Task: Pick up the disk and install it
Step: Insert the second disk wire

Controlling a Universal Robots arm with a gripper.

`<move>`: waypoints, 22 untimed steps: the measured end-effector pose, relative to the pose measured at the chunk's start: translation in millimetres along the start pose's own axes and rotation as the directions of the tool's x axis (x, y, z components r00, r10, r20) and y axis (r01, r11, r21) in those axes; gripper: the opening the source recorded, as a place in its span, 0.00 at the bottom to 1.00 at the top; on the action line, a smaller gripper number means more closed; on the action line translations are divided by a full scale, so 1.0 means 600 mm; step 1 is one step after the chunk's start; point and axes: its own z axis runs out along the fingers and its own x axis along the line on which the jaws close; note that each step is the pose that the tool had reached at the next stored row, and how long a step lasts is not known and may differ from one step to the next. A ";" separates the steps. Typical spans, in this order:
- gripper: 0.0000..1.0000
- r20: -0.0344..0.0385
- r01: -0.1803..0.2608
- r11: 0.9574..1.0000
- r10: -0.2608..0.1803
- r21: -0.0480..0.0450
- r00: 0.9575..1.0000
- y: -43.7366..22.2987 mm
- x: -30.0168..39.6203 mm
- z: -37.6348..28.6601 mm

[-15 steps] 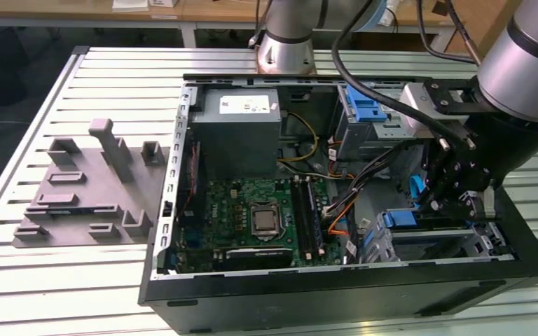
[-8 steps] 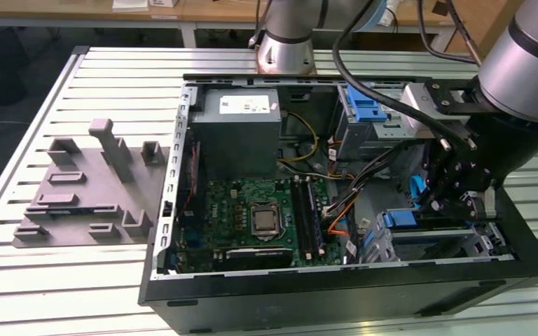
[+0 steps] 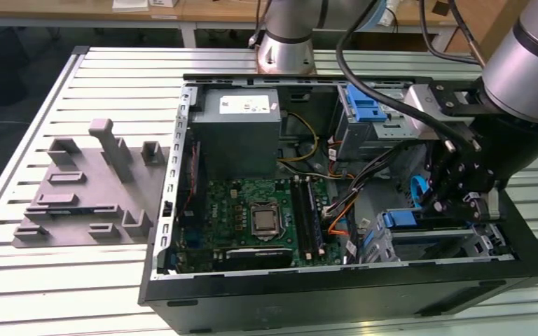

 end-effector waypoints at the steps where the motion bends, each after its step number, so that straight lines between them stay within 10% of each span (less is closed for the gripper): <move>1: 0.16 0.000 0.000 1.000 0.000 0.000 1.000 0.000 0.001 0.000; 22: 0.16 0.002 0.000 1.000 0.000 0.000 1.000 -0.003 0.002 0.004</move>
